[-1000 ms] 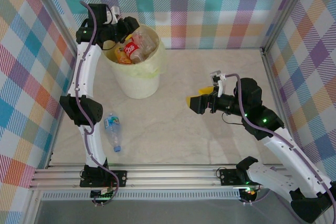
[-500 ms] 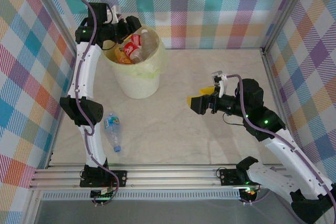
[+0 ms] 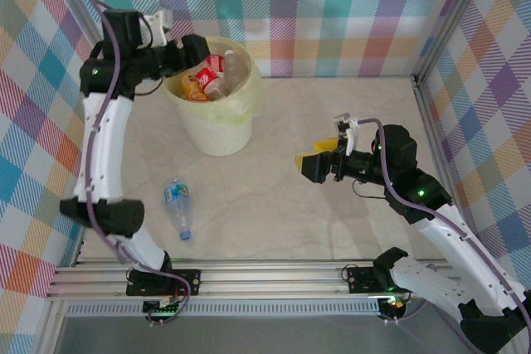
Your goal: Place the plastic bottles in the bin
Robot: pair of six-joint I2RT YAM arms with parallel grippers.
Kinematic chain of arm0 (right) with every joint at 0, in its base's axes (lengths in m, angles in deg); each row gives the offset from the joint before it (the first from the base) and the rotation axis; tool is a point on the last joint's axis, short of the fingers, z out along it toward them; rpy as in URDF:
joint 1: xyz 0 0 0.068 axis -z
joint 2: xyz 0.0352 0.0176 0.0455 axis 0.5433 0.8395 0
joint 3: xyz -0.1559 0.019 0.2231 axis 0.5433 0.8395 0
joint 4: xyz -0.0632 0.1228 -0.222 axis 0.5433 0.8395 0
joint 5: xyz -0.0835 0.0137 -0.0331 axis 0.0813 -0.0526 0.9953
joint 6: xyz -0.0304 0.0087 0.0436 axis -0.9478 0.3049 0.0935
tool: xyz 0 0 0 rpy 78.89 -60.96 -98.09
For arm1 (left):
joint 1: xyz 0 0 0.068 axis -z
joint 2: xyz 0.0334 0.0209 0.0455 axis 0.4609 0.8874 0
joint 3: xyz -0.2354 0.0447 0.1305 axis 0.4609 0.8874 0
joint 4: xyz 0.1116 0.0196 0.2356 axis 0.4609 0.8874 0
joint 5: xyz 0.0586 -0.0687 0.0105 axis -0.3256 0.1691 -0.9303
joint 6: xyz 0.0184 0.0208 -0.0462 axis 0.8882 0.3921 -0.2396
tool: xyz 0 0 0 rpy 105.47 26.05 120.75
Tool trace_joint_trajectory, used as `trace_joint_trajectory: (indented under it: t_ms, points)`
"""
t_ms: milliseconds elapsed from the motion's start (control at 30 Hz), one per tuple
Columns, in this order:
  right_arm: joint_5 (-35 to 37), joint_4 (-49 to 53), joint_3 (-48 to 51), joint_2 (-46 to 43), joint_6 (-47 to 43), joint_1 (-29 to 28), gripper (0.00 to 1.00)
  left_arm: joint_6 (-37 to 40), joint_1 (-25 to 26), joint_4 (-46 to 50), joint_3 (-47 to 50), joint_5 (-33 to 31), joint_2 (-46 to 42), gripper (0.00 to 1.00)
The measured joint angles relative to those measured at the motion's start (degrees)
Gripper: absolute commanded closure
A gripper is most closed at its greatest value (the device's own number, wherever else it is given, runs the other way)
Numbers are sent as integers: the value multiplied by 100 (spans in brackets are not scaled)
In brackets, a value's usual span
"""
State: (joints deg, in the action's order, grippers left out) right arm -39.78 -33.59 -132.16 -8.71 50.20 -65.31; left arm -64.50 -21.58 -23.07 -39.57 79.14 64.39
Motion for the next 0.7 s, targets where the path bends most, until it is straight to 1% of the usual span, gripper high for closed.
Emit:
trace_joint_trajectory:
  t_ms: [67,167,300,400,467,600,700]
  points:
    - [-81,33,0,9,0,0,0,122,0,44,688,-227,-614,15]
    - [-214,140,0,37,-2,0,0,273,0,282,1670,-776,-1399,14]
    - [-431,232,-2,136,-7,0,0,260,2,660,3071,-1416,-2227,11]
    - [-546,260,-2,201,-4,-4,0,114,4,890,4079,-1792,-2667,9]
    - [-597,278,-2,212,-4,-20,0,-17,7,981,4789,-1932,-2918,8]
    - [-638,284,-2,212,-2,-31,0,-282,61,1062,5963,-2024,-3220,8]
    - [-667,282,-2,225,-2,-31,0,-476,149,1056,6614,-2170,-3335,8]
